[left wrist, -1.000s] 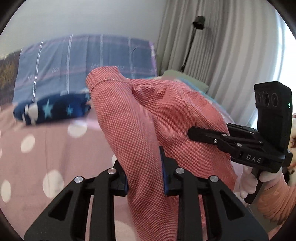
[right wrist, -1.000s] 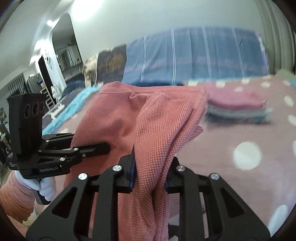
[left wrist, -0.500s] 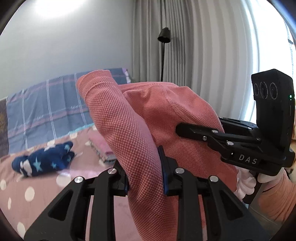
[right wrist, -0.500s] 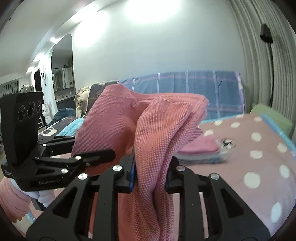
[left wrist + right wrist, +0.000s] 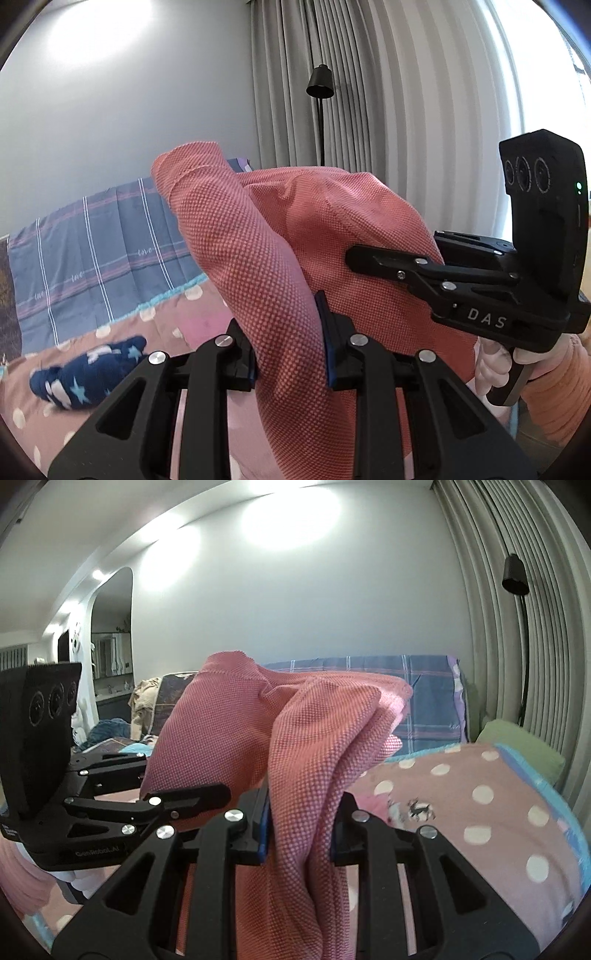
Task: Fold small clothes
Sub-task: 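Lift the sweater with both grippers and carry it toward the clothes stack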
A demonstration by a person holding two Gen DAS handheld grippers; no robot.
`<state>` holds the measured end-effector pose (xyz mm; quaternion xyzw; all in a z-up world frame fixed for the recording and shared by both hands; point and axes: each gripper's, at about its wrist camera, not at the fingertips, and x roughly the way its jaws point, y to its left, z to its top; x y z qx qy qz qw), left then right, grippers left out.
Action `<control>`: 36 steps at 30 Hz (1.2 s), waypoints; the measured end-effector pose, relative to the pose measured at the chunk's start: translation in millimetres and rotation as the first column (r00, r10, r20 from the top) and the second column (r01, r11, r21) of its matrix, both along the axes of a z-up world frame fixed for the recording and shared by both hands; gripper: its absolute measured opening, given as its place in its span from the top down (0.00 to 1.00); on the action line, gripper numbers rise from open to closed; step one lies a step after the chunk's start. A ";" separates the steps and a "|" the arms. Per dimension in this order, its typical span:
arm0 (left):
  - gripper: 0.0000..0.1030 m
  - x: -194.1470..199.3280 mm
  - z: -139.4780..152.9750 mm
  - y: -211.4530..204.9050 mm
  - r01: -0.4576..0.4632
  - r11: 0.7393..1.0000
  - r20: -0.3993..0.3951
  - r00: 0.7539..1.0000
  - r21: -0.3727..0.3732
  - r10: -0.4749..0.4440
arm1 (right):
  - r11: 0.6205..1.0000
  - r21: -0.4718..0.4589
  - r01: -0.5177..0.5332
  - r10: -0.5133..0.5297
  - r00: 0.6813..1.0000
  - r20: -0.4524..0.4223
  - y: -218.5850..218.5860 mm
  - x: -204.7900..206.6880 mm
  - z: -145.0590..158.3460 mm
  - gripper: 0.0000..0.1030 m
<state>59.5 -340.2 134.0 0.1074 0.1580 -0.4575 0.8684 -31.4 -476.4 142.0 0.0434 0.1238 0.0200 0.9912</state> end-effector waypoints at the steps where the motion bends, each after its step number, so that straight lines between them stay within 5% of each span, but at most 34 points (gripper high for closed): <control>1: 0.75 4.0 3.4 -4.8 -0.001 1.000 0.001 1.000 0.000 0.001 | 1.000 0.003 0.003 -0.003 1.000 -0.002 -7.6 9.7 2.5 0.78; 10: 0.75 71.9 12.4 -48.7 -0.039 0.999 0.025 0.999 -0.011 0.040 | 0.999 0.004 0.041 -0.041 0.999 0.002 -50.2 85.8 19.7 0.78; 18: 0.75 143.4 -10.7 -77.0 -0.114 0.993 -0.019 0.993 -0.017 0.114 | 0.998 -0.033 0.061 -0.062 0.997 -0.042 -79.1 167.1 13.9 0.78; 33: 0.74 251.1 -105.4 -113.2 -0.250 0.965 -0.092 0.962 0.083 0.257 | 0.995 -0.043 0.091 -0.098 0.976 -0.194 -90.8 304.2 -72.4 0.78; 36: 0.64 276.9 -137.5 -119.6 -0.296 0.941 -0.141 0.937 0.165 0.320 | 0.995 -0.033 0.098 -0.103 0.963 -0.247 -97.4 328.1 -94.0 0.74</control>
